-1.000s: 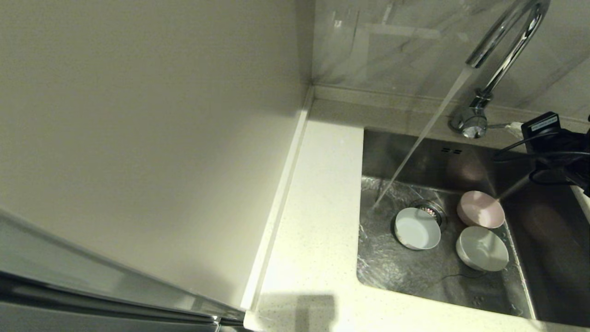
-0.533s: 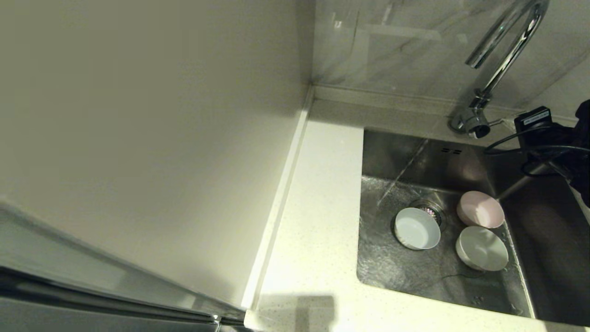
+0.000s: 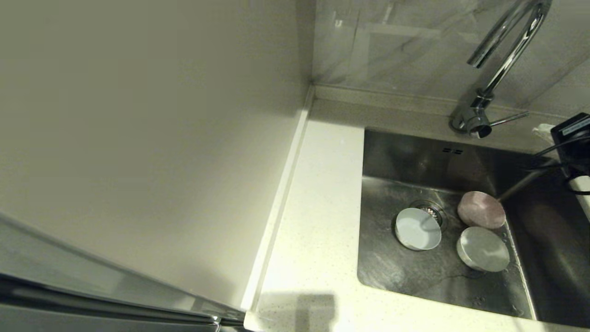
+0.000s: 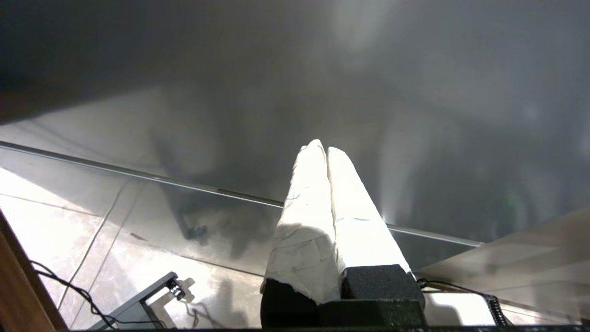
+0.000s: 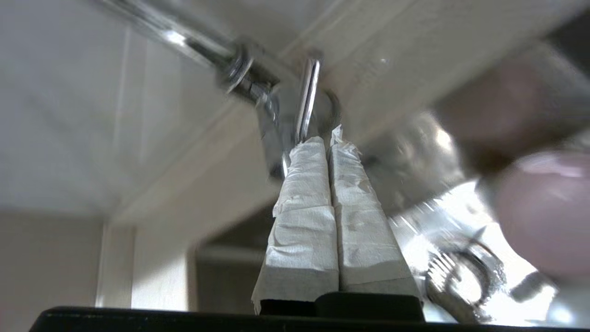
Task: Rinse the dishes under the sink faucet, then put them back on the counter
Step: Turn off the faucet, then put a bowl back to the table from the sink
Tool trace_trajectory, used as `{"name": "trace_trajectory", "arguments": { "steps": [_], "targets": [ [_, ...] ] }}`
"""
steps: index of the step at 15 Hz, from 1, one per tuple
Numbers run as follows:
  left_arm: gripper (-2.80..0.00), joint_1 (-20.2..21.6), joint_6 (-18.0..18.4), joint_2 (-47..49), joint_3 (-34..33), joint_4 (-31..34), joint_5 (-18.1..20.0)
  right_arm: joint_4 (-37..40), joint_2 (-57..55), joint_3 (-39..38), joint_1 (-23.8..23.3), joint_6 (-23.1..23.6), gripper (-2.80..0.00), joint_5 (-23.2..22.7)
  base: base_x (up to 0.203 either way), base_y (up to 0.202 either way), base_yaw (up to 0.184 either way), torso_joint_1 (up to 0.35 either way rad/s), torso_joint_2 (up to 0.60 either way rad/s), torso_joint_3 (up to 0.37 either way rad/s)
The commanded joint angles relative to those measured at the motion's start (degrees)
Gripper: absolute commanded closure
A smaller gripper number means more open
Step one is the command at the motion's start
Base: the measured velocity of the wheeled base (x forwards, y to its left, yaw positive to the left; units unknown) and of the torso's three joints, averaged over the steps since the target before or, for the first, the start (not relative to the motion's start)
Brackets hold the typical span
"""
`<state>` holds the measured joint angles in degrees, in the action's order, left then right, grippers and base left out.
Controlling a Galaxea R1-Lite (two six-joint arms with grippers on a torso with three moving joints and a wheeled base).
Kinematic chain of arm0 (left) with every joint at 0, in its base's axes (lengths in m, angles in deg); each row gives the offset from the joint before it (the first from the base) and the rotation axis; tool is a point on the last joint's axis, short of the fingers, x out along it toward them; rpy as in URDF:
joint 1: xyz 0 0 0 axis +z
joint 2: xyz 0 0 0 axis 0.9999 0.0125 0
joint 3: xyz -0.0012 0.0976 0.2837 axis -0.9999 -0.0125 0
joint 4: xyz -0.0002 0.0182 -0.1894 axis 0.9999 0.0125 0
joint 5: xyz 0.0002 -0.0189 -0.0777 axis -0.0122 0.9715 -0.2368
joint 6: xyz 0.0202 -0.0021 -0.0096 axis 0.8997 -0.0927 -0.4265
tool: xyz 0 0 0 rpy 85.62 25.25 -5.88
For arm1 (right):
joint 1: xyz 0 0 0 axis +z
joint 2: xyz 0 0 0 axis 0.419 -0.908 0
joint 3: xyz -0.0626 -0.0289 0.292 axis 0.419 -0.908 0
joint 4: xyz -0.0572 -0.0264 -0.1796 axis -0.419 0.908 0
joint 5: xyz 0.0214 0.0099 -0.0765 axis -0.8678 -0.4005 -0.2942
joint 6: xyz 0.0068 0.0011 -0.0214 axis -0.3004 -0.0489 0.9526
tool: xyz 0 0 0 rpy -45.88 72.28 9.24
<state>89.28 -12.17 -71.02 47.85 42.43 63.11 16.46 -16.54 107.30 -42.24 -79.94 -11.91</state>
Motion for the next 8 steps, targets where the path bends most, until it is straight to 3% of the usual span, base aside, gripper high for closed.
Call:
{"name": "trace_trajectory", "arguments": {
  "steps": [1, 3, 5, 7, 8],
  "targets": [
    [0.0, -0.01, -0.04, -0.18, 0.0, -0.04, -0.03, 7.77, 14.37, -3.77, -2.85, 2.48, 0.0, -2.67, 0.0, 0.0, 0.0, 0.0, 0.0, 0.0],
    [0.0, -0.01, -0.02, -0.18, 0.0, -0.04, -0.03, 24.65, 25.17, -4.94, -8.68, 9.62, 0.0, -7.81, 0.0, 0.0, 0.0, 0.0, 0.0, 0.0],
    [0.0, 0.0, -0.04, -0.18, 0.0, -0.04, -0.03, 47.51, 34.66, -5.81, -16.15, 25.59, 0.0, -13.52, 0.0, 0.0, 0.0, 0.0, 0.0, 0.0],
    [0.0, 0.0, -0.04, -0.18, 0.0, -0.04, -0.03, 59.09, 39.52, -6.85, -19.2, 35.09, 0.0, -16.97, 0.0, 0.0, 0.0, 0.0, 0.0, 0.0],
    [0.0, 0.0, -0.04, -0.18, 0.0, -0.04, -0.03, 59.94, 39.46, -7.49, -19.38, 35.94, 0.0, -17.4, 0.0, 0.0, 0.0, 0.0, 0.0, 0.0]
  ]
}}
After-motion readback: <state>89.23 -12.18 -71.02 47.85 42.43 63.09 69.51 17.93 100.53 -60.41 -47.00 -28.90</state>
